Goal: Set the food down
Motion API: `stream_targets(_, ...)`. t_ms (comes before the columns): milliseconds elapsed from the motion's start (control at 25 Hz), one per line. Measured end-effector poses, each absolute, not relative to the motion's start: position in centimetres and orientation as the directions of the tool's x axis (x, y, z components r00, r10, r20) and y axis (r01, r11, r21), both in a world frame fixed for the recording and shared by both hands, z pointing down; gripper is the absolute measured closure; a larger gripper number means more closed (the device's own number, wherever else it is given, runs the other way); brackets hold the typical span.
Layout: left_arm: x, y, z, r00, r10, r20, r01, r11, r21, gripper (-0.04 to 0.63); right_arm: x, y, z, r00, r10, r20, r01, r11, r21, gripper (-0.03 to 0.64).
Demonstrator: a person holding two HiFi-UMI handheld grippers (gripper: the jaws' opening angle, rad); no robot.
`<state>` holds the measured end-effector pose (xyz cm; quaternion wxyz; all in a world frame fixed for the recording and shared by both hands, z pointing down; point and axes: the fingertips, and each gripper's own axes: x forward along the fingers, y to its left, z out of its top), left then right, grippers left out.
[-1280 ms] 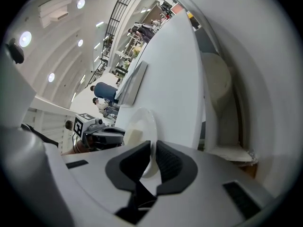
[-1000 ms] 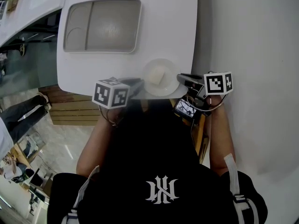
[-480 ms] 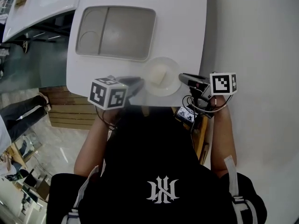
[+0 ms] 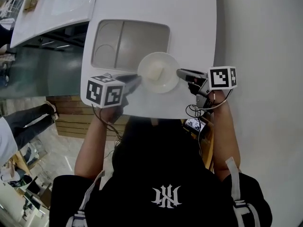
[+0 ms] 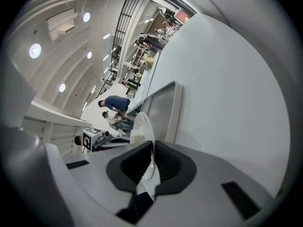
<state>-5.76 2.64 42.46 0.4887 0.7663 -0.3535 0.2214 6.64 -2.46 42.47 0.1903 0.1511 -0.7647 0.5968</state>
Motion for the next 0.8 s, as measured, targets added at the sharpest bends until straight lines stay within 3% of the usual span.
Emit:
stream_targets(240,-14.9,-2.7,44.4,0.637,-0.333,0.695,-0.771,-0.252,0.586,0.551,-2.4,-8.0,44.6,-0.865,-0.031,0.500,-0.492,0.243,-0.836,0.597)
stream_targets(520,-15.4,-3.3,44.8,0.594,-0.336,0.731,-0.804,-0.269,0.530,0.551,-2.8,-8.5,45.0,-0.846,-0.071,0.528,-0.526,0.270,-0.807,0.597)
stream_targets(800,-20.4,-7.2,47.3,0.577,-0.328,0.748,-0.816,-0.273,0.510,0.551,-7.7,-12.1,47.7,-0.826,-0.085,0.557,-0.558,0.259,-0.788,0.597)
